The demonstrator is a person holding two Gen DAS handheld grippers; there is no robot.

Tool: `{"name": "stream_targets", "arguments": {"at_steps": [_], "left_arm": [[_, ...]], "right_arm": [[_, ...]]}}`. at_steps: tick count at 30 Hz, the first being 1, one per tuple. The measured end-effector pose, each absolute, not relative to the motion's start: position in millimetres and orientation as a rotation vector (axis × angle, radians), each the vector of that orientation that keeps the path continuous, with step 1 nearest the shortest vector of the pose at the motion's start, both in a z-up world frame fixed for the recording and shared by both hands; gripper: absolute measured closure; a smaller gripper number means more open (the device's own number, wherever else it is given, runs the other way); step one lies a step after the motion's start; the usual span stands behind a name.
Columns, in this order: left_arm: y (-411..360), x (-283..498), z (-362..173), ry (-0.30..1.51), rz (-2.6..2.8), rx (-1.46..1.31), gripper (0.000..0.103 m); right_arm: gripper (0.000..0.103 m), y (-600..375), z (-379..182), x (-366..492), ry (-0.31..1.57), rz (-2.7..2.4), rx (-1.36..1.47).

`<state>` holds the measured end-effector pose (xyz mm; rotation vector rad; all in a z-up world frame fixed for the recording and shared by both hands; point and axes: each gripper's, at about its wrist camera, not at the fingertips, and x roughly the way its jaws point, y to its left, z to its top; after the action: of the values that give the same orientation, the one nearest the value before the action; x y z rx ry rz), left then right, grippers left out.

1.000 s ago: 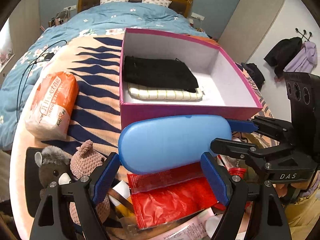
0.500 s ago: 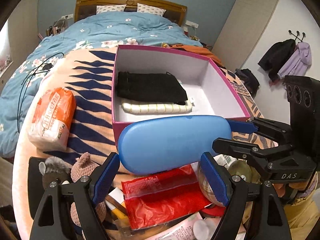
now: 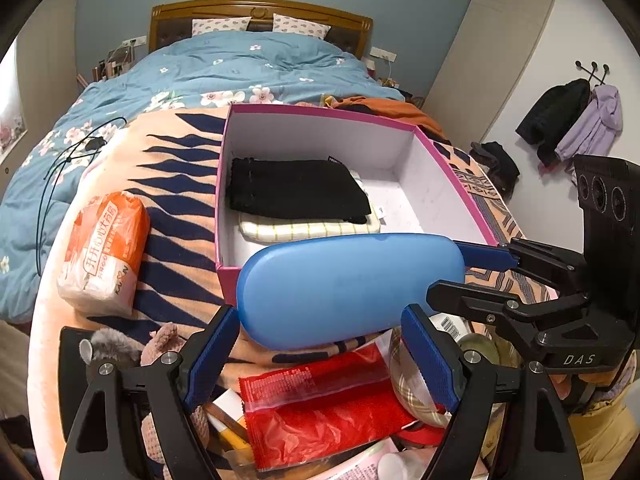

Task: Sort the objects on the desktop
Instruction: 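Lift the blue glasses case with the right gripper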

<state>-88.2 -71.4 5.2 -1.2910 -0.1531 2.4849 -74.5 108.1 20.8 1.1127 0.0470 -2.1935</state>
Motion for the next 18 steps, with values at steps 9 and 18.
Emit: {"name": "stream_targets", "arguments": {"at_steps": [9,18], "left_arm": [[-69.1,-94.4,8.9,-0.155,2.492,-1.275,0.019],[-69.1,-99.9,9.4,-0.172,2.491,-1.274,0.019]], "right_arm": [[0.041,109.5,25.5,-77.4,0.043,-2.210,1.100],[0.041,108.4,31.5,-80.1,0.051,-2.231,1.081]]}}
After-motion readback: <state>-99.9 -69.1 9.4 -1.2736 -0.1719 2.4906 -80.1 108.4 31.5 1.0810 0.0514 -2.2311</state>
